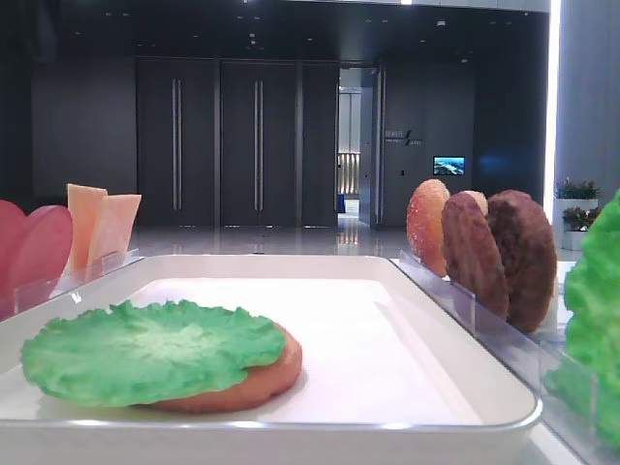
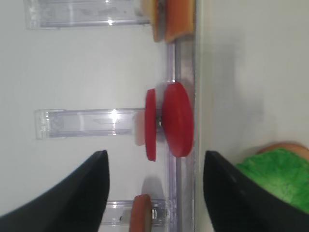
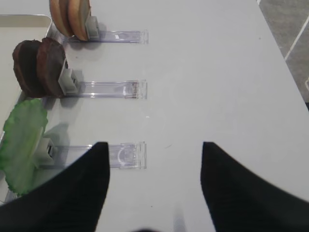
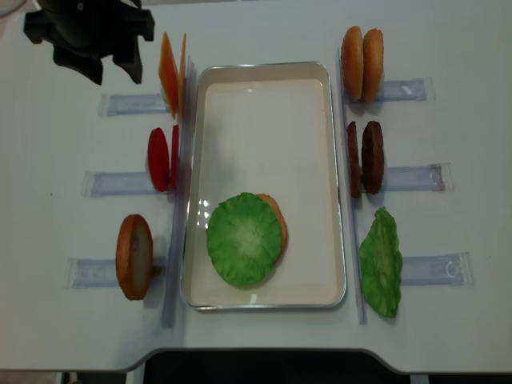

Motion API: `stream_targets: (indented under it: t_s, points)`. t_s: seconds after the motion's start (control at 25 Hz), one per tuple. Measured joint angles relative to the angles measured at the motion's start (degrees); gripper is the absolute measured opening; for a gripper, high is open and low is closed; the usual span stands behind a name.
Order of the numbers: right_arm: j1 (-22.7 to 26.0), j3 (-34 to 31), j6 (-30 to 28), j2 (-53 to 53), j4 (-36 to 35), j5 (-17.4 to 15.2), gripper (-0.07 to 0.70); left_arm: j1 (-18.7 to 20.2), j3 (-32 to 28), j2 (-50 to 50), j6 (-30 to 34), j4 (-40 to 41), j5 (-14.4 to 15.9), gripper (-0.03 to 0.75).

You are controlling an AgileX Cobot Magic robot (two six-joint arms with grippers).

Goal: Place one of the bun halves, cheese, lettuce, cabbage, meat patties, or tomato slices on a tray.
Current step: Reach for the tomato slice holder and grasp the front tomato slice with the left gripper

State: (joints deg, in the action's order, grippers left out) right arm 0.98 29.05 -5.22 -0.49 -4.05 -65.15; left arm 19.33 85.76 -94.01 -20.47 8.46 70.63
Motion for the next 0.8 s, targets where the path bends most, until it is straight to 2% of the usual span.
stream_targets:
  t_s: [0.32, 0.8]
  points:
    - [0.0, 0.0, 0.0, 0.0, 0.0, 0.0, 0.4, 7.01, 0.0, -5.04, -5.48, 0.97, 0.0, 0.471]
    - [0.0, 0.0, 0.0, 0.0, 0.0, 0.0, 0.4, 7.59, 0.11, -8.93, -7.46, 0.83, -0.05, 0.471]
